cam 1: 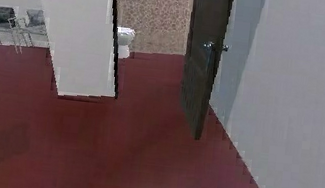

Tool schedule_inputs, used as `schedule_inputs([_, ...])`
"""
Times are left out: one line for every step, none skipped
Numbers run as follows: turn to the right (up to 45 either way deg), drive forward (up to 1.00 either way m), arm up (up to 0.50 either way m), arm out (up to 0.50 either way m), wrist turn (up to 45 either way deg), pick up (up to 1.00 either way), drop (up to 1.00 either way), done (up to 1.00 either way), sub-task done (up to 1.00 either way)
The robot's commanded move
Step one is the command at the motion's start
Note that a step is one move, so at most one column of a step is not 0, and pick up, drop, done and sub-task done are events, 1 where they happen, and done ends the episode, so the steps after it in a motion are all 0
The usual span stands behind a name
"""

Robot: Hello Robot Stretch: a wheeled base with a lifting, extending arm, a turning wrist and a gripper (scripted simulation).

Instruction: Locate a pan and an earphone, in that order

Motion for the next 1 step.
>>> schedule_inputs([0.0,1.0,0.0,0.0,0.0,0.0,0.0,0.0,0.0])
